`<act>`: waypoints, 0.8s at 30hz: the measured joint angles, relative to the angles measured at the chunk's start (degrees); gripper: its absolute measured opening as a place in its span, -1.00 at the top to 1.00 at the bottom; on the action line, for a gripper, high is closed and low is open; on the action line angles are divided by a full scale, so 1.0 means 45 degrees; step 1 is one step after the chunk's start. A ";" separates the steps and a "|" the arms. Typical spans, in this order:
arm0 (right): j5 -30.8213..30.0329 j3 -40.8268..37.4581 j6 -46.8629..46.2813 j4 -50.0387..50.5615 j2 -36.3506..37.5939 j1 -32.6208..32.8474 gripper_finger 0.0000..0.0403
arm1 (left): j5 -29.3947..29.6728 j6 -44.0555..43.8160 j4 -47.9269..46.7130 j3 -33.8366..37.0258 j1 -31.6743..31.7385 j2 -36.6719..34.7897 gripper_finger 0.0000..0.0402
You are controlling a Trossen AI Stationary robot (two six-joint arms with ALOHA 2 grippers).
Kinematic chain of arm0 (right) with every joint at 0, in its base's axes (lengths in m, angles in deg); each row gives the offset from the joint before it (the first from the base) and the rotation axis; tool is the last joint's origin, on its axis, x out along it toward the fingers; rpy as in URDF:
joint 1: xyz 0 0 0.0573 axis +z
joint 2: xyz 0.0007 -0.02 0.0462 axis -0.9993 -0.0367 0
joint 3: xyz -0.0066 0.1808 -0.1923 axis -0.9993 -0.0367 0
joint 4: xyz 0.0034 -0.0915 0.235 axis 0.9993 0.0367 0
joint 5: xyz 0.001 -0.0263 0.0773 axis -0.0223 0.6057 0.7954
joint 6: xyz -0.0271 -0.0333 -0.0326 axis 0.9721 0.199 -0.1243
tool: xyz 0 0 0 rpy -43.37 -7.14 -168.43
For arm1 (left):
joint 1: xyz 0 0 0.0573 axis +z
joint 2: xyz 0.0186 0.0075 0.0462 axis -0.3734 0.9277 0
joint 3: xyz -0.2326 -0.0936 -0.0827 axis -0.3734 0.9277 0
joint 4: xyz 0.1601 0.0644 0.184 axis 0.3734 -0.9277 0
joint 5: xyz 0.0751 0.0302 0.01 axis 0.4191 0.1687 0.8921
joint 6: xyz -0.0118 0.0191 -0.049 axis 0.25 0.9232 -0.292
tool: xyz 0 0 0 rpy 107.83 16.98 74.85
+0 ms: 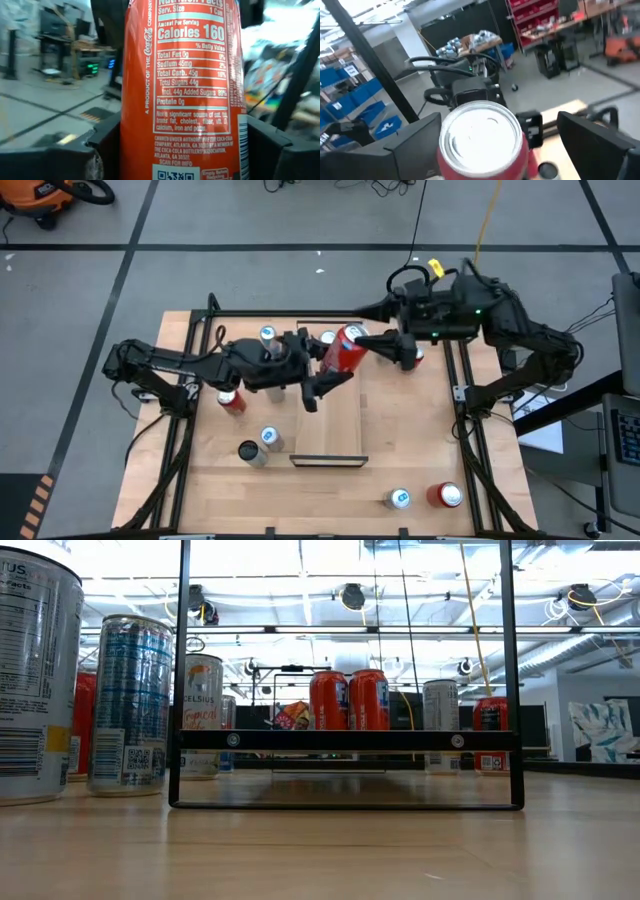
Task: Place canned beverage on shelf
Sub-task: Put the orange soda can on the shelf aligned with the other orange soda can
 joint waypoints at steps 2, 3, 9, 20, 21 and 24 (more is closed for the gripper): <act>0.0000 0.0000 0.0464 -0.0089 0.0145 0.0000 -0.85 | -0.0622 -0.0531 0.0344 0.0000 0.0180 0.0000 -0.42; -0.0002 0.0000 0.0625 -0.0058 0.0221 0.0000 -0.85 | -0.0813 -0.0775 0.0440 0.0000 0.0258 0.0000 -0.42; 0.0185 0.0000 0.0591 -0.0004 0.0291 0.0000 -0.85 | -0.1179 -0.1457 0.1193 0.0000 0.0530 0.0000 -0.42; 0.1052 0.0000 0.0338 -0.1392 -0.0367 -0.0046 -0.85 | -0.1762 -0.1506 0.2702 -0.0005 0.0591 0.0000 -0.42; 0.1228 0.0000 0.0311 -0.1674 -0.0466 -0.0083 -0.85 | -0.1762 -0.1506 0.2700 -0.0005 0.0591 0.0000 -0.42; 0.1389 0.0000 0.0072 -0.2270 -0.0779 -0.0155 -0.85 | -0.1761 -0.1502 0.2688 -0.0005 0.0591 0.0000 -0.42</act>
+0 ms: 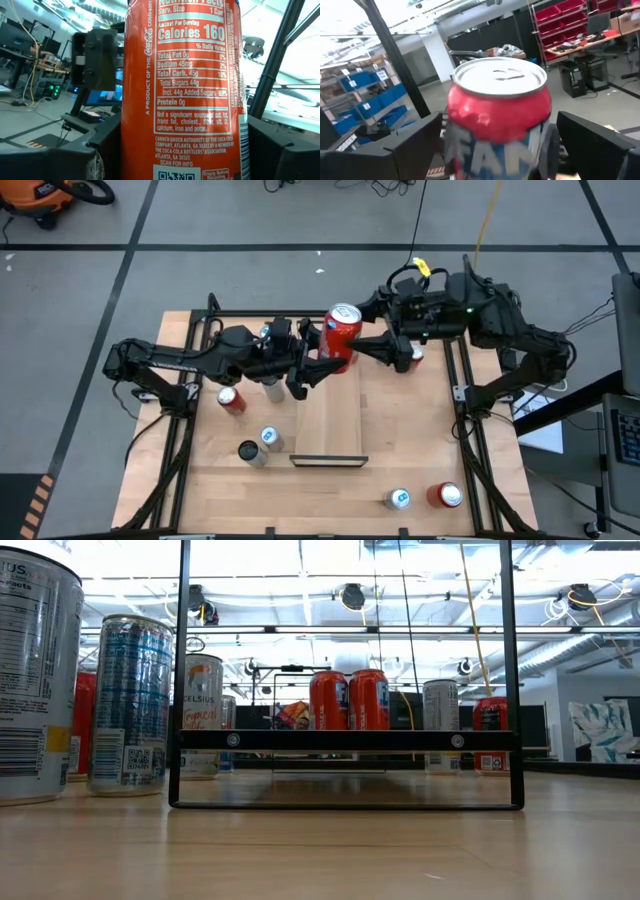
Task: Place canned beverage on shelf
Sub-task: Put the orange soda can on the shelf aligned with the other orange soda can
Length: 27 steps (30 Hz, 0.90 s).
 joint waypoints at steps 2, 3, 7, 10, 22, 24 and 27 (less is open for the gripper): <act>0.0014 0.0000 -0.0026 -0.0183 -0.0123 0.0000 -0.85 | 0.0011 -0.0001 -0.0004 0.0000 0.0000 0.0000 -0.42; 0.0005 0.0000 0.0009 -0.0217 -0.0175 0.0000 -0.85 | 0.0009 0.0001 -0.0005 0.0000 0.0000 0.0000 -0.42; 0.0238 0.0000 0.0065 -0.0241 -0.0258 0.0000 -0.82 | 0.0009 0.0006 -0.0010 0.0000 0.0000 0.0000 -0.42; 0.0568 0.0000 0.0134 -0.0249 -0.0367 0.0000 -0.72 | 0.0009 0.0035 -0.0010 -0.0003 0.0000 0.0000 -0.42; 0.0665 0.0000 0.0351 -0.0192 -0.0373 -0.0083 -0.29 | 0.0257 0.0044 -0.0451 -0.0051 -0.0037 -0.0005 -0.44; 0.0793 0.0000 0.0346 -0.0179 -0.0373 -0.0083 -0.29 | 0.0719 0.0081 -0.0520 -0.0053 -0.0120 -0.0005 -0.49; 0.0609 -0.0010 0.0446 -0.0143 -0.0373 -0.0104 -0.32 | 0.1477 0.0123 -0.0625 -0.0053 -0.0209 -0.0005 -0.62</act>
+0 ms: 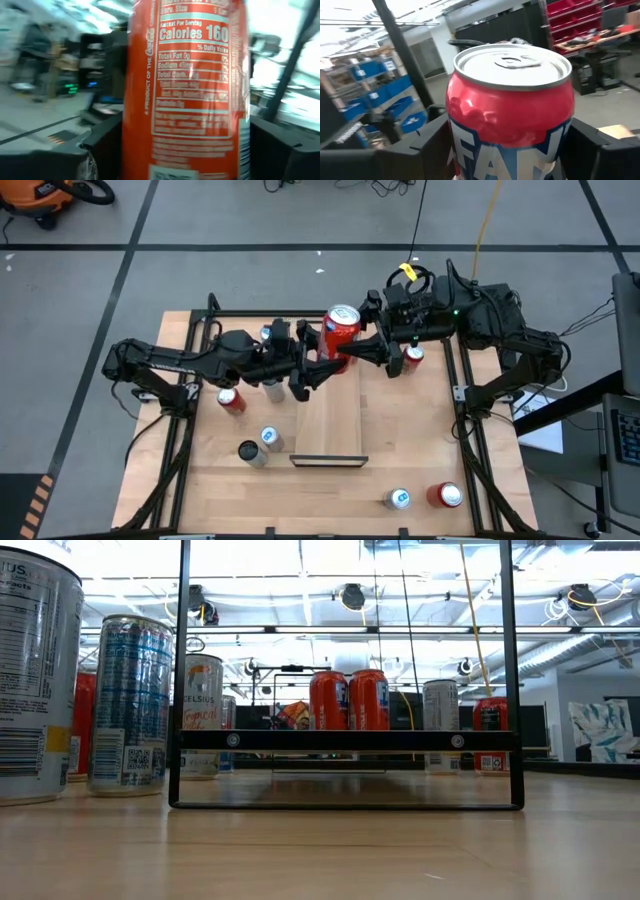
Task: Place canned beverage on shelf
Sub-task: Put the orange soda can on the shelf aligned with the other orange soda can
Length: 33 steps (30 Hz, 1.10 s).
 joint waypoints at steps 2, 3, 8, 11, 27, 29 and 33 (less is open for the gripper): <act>-0.0105 -0.0010 0.0038 0.0046 0.0000 -0.0110 -0.33 | 0.0478 -0.0047 -0.0048 0.0002 0.0032 0.0000 -0.71; -0.0112 -0.0010 0.0024 0.0056 0.0000 -0.0169 -0.33 | 0.0775 -0.0052 -0.0079 0.0005 0.0029 0.0000 -0.75; -0.0002 -0.0010 -0.0003 0.0357 0.0113 -0.0509 -0.34 | 0.1212 -0.0082 -0.0159 0.0010 0.0001 0.0005 -0.84; -0.0021 -0.0010 0.0000 0.0580 0.0258 -0.0725 -0.34 | 0.1556 -0.0074 -0.0153 0.0010 -0.0003 0.0005 -0.84; -0.0984 -0.0010 0.0926 0.3187 0.0536 -0.1062 -0.34 | 0.4230 0.1963 -0.1026 -0.0053 -0.0058 -0.1507 -0.84; -0.1166 -0.0010 0.1019 0.3267 0.0502 -0.1057 -0.34 | 0.4485 0.2255 -0.1040 -0.0073 -0.0067 -0.1704 -0.84; -0.1632 -0.0010 0.1305 0.3283 0.0490 -0.1057 -0.34 | 0.4841 0.1314 -0.1464 -0.0087 -0.0005 -0.1961 -0.84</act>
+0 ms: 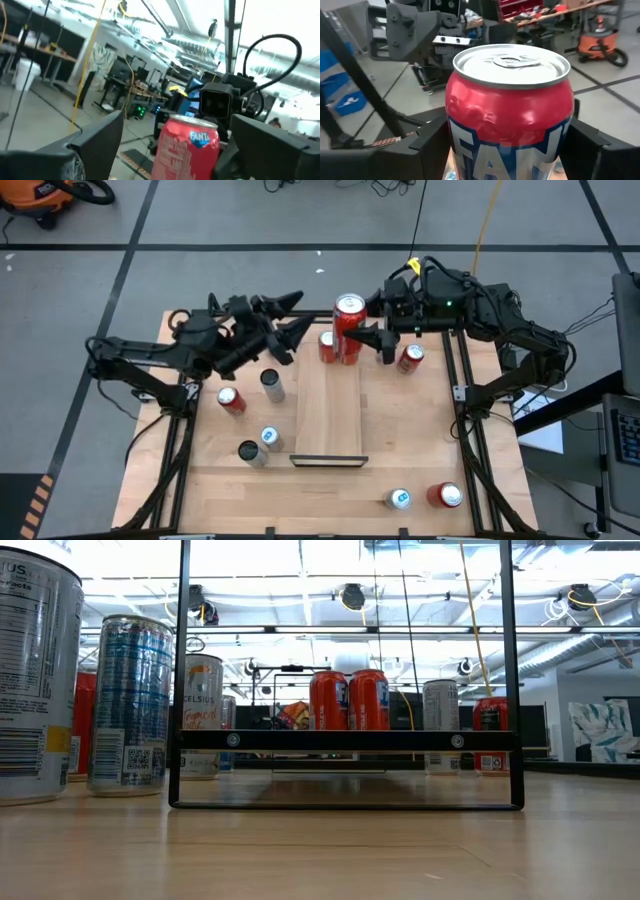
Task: Place canned beverage on shelf
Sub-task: Put the orange soda can on the shelf aligned with the other orange soda can
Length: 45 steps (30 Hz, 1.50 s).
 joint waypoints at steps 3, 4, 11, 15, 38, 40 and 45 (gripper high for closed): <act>-0.0380 0.0024 0.0106 -0.0044 -0.0100 0.0000 -0.34 | -0.0790 -0.1047 -0.1923 -0.0531 0.0492 -0.0064 -0.84; -0.0476 0.0024 0.0158 0.0022 -0.0125 0.0000 -0.34 | -0.1248 -0.1311 -0.2835 -0.0810 0.0697 -0.0064 -0.84; -0.0425 0.0024 0.0236 0.0387 -0.0645 0.0000 -0.34 | -0.4730 -0.0805 -0.5275 -0.2109 0.1898 0.0324 -0.84; -0.0430 0.0024 0.0232 0.0364 -0.0925 0.0000 -0.34 | -0.6566 -0.1325 -0.5610 -0.2152 0.2534 0.0295 -0.84; -0.0418 0.0017 0.0228 0.0146 -0.1671 0.0010 -0.34 | -0.9124 -0.1368 -0.7302 -0.2133 0.3607 0.0849 -0.99; -0.0420 0.0019 0.0230 -0.0064 -0.1694 0.0007 -0.34 | -0.9021 -0.1285 -0.7280 -0.2133 0.3544 0.0949 -0.98; -0.0391 0.0019 0.0232 -0.0029 -0.1694 0.0005 -0.34 | -0.8948 -0.0696 -0.7231 -0.2133 0.3490 0.1038 -0.98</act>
